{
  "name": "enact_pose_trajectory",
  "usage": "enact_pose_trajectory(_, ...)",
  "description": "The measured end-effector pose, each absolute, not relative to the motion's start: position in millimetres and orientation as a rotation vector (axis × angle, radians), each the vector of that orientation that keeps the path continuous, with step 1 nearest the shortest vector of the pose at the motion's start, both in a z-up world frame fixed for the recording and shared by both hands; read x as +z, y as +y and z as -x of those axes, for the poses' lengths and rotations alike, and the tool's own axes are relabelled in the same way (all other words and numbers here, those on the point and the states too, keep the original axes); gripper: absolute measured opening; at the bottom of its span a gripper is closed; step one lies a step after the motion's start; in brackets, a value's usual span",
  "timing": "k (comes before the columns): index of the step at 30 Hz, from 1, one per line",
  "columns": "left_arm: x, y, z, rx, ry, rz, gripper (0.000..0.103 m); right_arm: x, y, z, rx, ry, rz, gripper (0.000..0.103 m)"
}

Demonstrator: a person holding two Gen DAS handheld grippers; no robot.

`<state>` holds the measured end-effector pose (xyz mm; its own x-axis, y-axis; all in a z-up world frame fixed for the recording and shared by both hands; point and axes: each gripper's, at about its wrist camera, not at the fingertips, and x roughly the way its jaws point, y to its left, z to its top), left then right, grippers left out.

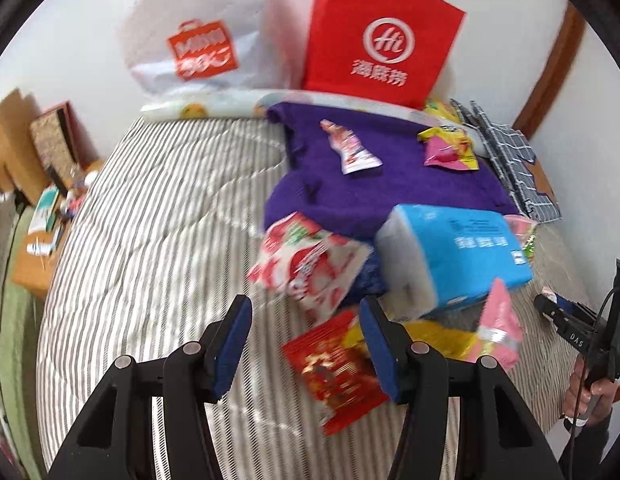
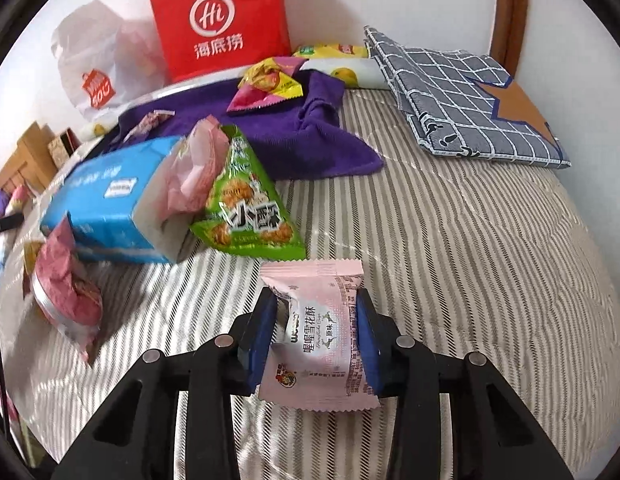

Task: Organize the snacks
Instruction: 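Grasp a pink-white wrapper with the left gripper while the right gripper holds the biscuit packet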

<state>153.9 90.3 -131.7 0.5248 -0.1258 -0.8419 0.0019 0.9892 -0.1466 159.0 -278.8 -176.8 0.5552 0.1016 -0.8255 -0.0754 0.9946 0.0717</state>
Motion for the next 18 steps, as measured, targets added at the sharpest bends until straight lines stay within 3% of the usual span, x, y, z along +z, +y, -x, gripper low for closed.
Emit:
enact_pose_trajectory(14, -151, 88, -179, -0.136, 1.050, 0.178, 0.054, -186, -269, -167, 0.073, 0.955, -0.040, 0.040)
enact_pose_trajectory(18, -155, 78, -191, -0.157, 1.042, 0.129, 0.067, -186, -274, -168, 0.081, 0.952, -0.073, 0.041)
